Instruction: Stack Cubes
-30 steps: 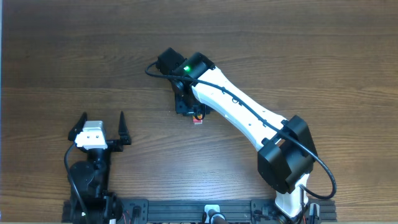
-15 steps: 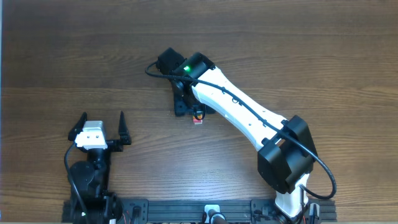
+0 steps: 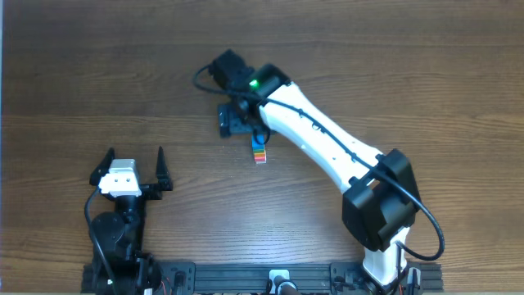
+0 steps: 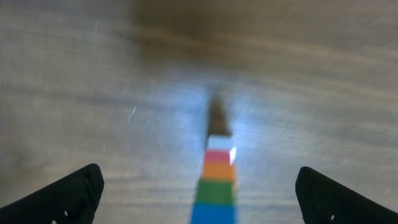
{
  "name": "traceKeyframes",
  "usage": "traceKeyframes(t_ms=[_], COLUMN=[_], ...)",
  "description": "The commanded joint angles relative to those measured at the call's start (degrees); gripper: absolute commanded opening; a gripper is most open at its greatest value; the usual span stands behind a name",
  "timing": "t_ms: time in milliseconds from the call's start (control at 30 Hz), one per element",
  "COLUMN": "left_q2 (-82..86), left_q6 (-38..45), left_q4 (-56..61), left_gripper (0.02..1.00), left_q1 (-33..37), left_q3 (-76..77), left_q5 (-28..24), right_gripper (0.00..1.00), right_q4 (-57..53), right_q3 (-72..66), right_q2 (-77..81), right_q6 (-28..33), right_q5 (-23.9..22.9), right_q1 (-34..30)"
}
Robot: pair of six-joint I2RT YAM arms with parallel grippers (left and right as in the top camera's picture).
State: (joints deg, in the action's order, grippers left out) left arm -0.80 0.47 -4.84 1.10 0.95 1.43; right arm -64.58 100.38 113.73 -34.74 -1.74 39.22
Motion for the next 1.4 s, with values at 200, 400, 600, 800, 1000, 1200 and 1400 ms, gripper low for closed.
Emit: traceKeyframes(t_ms=[200, 400, 600, 800, 1000, 1200, 1400], left_q2=[0.46, 0.46, 0.46, 0.46, 0.46, 0.46, 0.46], left_q6=[0.81, 0.81, 0.81, 0.81, 0.81, 0.81, 0.81], left_q4=[0.20, 0.20, 0.20, 0.20, 0.20, 0.20, 0.20], left_gripper=[1.000, 1.000, 1.000, 1.000, 1.000, 1.000, 1.000], left_q1=[0.02, 0.02, 0.02, 0.02, 0.02, 0.02, 0.02], left_q3=[-0.31, -0.31, -0.31, -0.31, -0.31, -0.31, -0.31], left_q5=[-0.55, -0.55, -0.55, -0.55, -0.57, -0.55, -0.55], right_gripper=[0.991, 0.993, 0.991, 0.991, 0.993, 0.991, 0.993], right_q4=[-1.25, -3.78, -0.98, 6.93, 15.28, 17.03, 17.35], right_q3=[9.44, 9.14, 2.95, -12.46, -31.52, -44.35, -52.59], right_q2=[-1.03, -6.36, -17.53, -34.97, -58.23, -81.26, -95.93], right_q6=[12.96, 17.70, 20.72, 23.28, 26.69, 26.71, 26.73], right_q5=[-12.94, -17.20, -16.83, -10.08, -3.93, -2.89, -0.04], right_q1=[-13.40, -21.38, -28.94, -36.06, -38.38, -38.84, -39.19])
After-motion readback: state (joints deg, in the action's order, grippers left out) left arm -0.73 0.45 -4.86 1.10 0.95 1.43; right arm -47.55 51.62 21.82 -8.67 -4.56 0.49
